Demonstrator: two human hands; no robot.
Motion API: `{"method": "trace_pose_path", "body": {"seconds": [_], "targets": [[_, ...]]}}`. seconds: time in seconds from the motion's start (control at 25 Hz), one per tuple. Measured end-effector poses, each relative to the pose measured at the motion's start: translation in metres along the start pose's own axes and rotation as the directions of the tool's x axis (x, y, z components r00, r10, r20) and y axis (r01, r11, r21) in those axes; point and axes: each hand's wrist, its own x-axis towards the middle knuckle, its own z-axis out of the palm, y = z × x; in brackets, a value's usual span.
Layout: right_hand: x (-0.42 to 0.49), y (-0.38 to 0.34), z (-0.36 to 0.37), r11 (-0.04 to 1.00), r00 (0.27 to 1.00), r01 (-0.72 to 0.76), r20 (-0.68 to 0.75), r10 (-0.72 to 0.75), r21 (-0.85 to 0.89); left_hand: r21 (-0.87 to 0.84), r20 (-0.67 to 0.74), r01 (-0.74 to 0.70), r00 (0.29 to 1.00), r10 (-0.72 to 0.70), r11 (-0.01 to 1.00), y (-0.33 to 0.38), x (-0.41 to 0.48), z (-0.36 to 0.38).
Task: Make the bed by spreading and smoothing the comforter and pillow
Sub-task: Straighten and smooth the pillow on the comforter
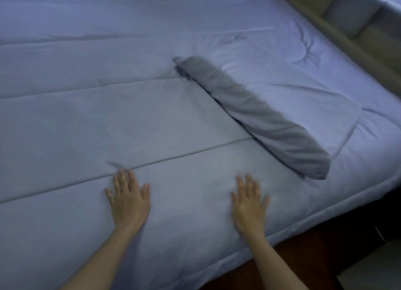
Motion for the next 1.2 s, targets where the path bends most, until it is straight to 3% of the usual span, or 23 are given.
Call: {"method": "trace_pose_path", "body": {"seconds": [0.12, 0.24, 0.28, 0.32, 0.36, 0.44, 0.48, 0.56, 0.6, 0.64, 0.72, 0.76, 0.8, 0.88, 0.92, 1.0, 1.04, 1.12, 1.2], "targets": [[0.017, 0.118, -0.021, 0.964, 0.964, -0.262, 0.058, 0.259, 0.038, -0.032, 0.005, -0.259, 0.966, 0.259, 0.965, 0.079, -0.025, 0.022], [0.032, 0.218, -0.053, 0.766, 0.803, -0.590, 0.080, 0.591, 0.257, -0.069, 0.020, -0.558, 0.828, 0.560, 0.827, 0.170, -0.050, 0.046], [0.043, 0.241, -0.062, 0.717, 0.756, -0.634, 0.035, 0.654, 0.288, -0.064, 0.045, -0.644, 0.761, 0.647, 0.762, 0.198, -0.057, 0.054], [0.058, 0.259, -0.074, 0.732, 0.761, -0.616, -0.021, 0.649, 0.290, -0.038, 0.071, -0.702, 0.708, 0.703, 0.711, 0.229, -0.063, 0.062], [0.074, 0.265, -0.079, 0.802, 0.823, -0.525, -0.072, 0.564, 0.284, -0.005, 0.089, -0.715, 0.696, 0.713, 0.699, 0.253, -0.064, 0.071], [0.100, 0.254, -0.081, 0.971, 0.975, -0.158, -0.128, 0.182, 0.180, 0.055, 0.064, -0.600, 0.800, 0.596, 0.798, 0.290, -0.065, 0.085], [0.105, 0.246, -0.076, 0.997, 0.994, 0.038, -0.108, -0.031, 0.065, 0.074, 0.015, -0.475, 0.880, 0.476, 0.877, 0.303, -0.065, 0.089], [0.110, 0.254, -0.069, 0.929, 0.929, 0.357, -0.063, -0.364, -0.100, 0.038, 0.000, -0.201, 0.980, 0.201, 0.979, 0.333, -0.065, 0.090], [0.118, 0.266, -0.072, 0.895, 0.898, 0.438, 0.003, -0.439, -0.088, 0.008, 0.034, -0.090, 0.995, 0.089, 0.996, 0.346, -0.063, 0.088], [0.126, 0.286, -0.077, 0.891, 0.897, 0.442, 0.029, -0.441, -0.103, -0.045, 0.063, -0.010, 0.998, 0.013, 0.999, 0.362, -0.063, 0.082], [0.147, 0.331, -0.096, 0.961, 0.964, 0.263, 0.065, -0.257, -0.090, -0.351, 0.062, 0.109, 0.994, -0.093, 0.930, 0.395, -0.059, 0.072], [0.164, 0.349, -0.111, 0.987, 0.988, 0.148, 0.061, -0.144, -0.063, -0.591, 0.092, 0.175, 0.984, -0.149, 0.788, 0.416, -0.056, 0.065], [0.184, 0.360, -0.129, 0.997, 0.997, 0.072, 0.041, -0.071, -0.034, -0.780, 0.160, 0.249, 0.966, -0.201, 0.574, 0.437, -0.054, 0.055], [0.231, 0.362, -0.169, 0.991, 0.998, -0.028, -0.060, 0.036, 0.130, -0.916, 0.288, 0.345, 0.921, -0.264, 0.203, 0.476, -0.050, 0.038], [0.256, 0.351, -0.191, 0.949, 0.988, -0.048, -0.127, 0.092, 0.312, -0.928, 0.320, 0.358, 0.906, -0.277, 0.099, 0.488, -0.050, 0.034], [0.308, 0.327, -0.226, 0.754, 0.968, 0.008, -0.194, 0.160, 0.657, -0.931, 0.334, 0.361, 0.902, -0.273, 0.054, 0.497, -0.046, 0.027], [0.331, 0.314, -0.240, 0.693, 0.972, 0.049, -0.195, 0.133, 0.719, -0.926, 0.342, 0.373, 0.895, -0.288, 0.059, 0.495, -0.044, 0.024], [0.360, 0.298, -0.253, 0.711, 0.996, 0.063, -0.089, 0.000, 0.700, -0.914, 0.349, 0.396, 0.879, -0.326, 0.088, 0.487, -0.041, 0.020], [0.368, 0.291, -0.253, 0.832, 0.998, -0.031, 0.068, -0.008, 0.554, -0.901, 0.346, 0.407, 0.884, -0.314, 0.153, 0.487, -0.042, 0.012]]}}
